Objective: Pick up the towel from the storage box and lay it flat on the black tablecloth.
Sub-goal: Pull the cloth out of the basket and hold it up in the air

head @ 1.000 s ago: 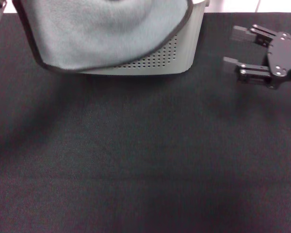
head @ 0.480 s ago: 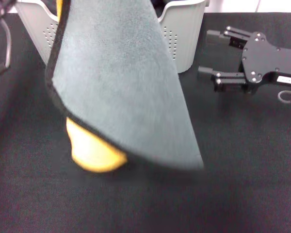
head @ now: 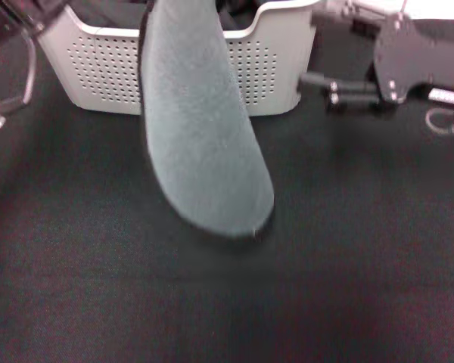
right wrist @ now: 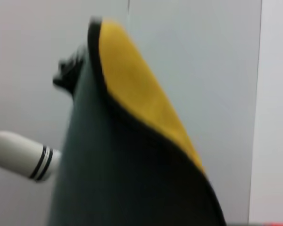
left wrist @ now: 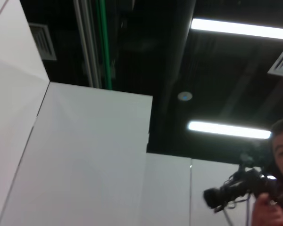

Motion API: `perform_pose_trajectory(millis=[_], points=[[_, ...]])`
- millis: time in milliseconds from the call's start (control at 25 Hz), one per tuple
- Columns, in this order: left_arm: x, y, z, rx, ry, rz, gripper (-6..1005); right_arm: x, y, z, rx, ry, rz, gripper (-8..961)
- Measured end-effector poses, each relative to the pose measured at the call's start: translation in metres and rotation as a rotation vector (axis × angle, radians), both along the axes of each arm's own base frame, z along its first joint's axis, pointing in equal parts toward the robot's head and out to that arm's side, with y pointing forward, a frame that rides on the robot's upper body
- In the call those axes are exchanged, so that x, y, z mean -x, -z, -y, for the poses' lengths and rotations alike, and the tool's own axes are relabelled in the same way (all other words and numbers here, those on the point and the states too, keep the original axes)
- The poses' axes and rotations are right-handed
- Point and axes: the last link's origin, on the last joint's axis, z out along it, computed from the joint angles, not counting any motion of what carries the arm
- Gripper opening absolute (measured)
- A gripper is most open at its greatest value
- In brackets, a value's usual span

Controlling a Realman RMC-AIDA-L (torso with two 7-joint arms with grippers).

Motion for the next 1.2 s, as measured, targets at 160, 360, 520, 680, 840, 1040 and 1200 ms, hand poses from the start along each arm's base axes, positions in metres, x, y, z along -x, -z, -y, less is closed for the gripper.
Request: perform_pose_trajectory(millis=[160, 360, 520, 680, 840, 1040, 1200], points=[[0.011, 0.01, -0.005, -0.023, -0.083, -0.003, 16, 0.016, -0.004, -0.002, -0.015, -0.055, -0.041, 858], [0.022, 0.025, -0.016, -0.082, -0.212, 0.004, 17, 0.048, -0.003, 0.003, -0.008, -0.185, -0.102, 857], [0.025, 0.034, -0.021, -0.117, -0.258, -0.007, 17, 0.067, 0.001, 0.006, -0.001, -0.254, -0.118, 856], [0.025, 0.041, -0.02, -0.121, -0.258, -0.02, 17, 0.073, 0.0, 0.001, -0.035, -0.243, -0.131, 855], [0.026, 0.044, -0.018, -0.121, -0.255, -0.033, 17, 0.074, -0.003, -0.003, -0.058, -0.222, -0.144, 855], [0.026, 0.046, -0.017, -0.123, -0.256, -0.033, 17, 0.066, -0.008, -0.006, -0.098, -0.176, -0.151, 810], [0.027, 0.044, -0.016, -0.128, -0.257, -0.022, 17, 0.058, -0.009, -0.007, -0.12, -0.129, -0.154, 725]])
